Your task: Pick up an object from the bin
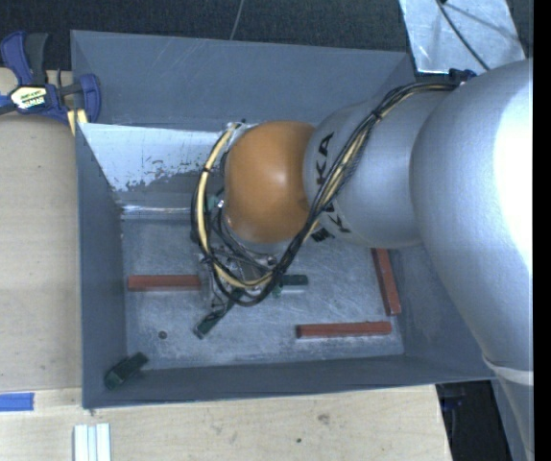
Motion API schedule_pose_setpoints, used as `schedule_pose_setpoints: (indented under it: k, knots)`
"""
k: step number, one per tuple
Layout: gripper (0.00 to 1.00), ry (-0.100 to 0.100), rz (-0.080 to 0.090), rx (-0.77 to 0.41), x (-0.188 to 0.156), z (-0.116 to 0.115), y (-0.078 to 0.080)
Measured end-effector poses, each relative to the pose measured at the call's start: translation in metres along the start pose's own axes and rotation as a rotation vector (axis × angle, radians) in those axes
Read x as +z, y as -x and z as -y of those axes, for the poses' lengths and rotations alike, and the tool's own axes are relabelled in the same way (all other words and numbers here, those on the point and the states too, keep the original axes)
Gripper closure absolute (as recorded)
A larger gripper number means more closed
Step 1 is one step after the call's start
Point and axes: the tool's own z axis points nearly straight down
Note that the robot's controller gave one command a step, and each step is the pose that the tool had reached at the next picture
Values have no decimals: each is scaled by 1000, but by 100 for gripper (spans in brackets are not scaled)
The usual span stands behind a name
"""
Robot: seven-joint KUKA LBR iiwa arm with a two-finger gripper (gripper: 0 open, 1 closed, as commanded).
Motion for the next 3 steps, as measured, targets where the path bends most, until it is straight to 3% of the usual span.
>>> schedule_pose_setpoints:
  k: [2,3]
  knots:
    - [100,1,3,2,-4,0,1]
    - [100,-2,16,-206,5,-4,0]
